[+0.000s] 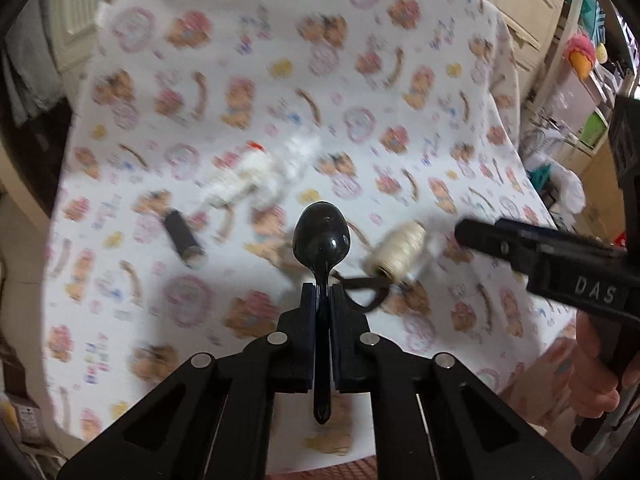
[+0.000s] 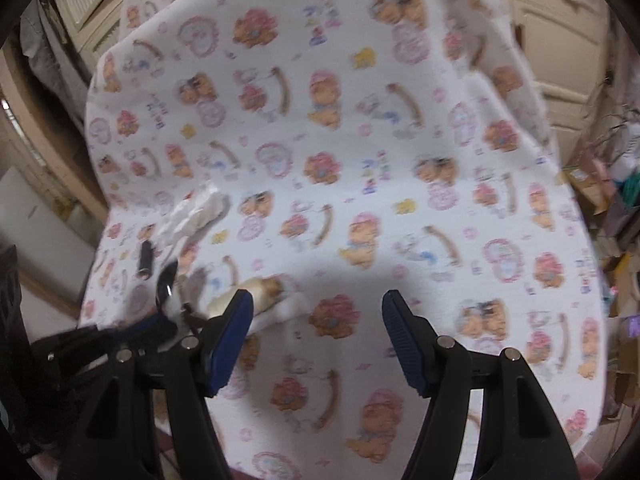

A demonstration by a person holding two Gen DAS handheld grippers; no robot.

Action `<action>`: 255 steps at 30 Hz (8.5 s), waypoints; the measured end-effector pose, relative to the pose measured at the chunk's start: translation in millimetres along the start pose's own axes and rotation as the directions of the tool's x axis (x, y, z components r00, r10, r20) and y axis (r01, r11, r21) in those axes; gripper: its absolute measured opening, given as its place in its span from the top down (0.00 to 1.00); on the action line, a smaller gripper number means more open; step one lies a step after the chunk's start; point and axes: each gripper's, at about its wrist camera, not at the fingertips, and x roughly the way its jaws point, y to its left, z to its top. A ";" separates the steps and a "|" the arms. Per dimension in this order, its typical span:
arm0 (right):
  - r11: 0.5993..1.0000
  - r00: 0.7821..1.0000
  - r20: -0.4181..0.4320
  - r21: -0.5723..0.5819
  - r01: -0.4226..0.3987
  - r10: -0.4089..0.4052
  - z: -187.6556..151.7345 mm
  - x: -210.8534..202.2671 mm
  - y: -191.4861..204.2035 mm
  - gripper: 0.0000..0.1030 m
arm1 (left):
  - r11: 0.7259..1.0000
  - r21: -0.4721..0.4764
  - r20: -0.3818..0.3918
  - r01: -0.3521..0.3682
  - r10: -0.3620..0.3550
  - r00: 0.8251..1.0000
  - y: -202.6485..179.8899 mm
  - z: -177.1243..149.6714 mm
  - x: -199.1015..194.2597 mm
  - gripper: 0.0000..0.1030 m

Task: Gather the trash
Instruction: 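Grasp the cream thread spool with the right tool while the left tool holds the spoon, then carry the spoon and spool down toward the pink wastebasket with both tools, then open the left tool over the wastebasket, dropping the black spoon, then open the right tool over the wastebasket, dropping the cream spool, then raise both open tools back up toward the items on the cloth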

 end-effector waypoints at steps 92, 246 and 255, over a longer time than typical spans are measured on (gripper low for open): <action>0.986 0.978 0.210 -0.156 0.055 -0.021 -14.0 1.1 47.5 0.79 | 0.986 -0.163 0.053 -0.024 0.033 0.998 41.5 26.0 -20.3 0.95; 0.951 0.977 0.136 -0.242 0.194 -0.164 -169.0 -47.8 84.8 0.14 | 0.973 -0.160 0.192 -0.169 0.198 0.961 34.0 -120.8 -107.4 0.07; 0.957 0.965 0.213 -0.211 0.201 -0.155 -164.2 -64.3 84.3 0.04 | 0.967 -0.173 0.258 -0.187 0.228 0.939 31.1 -122.8 -121.3 0.02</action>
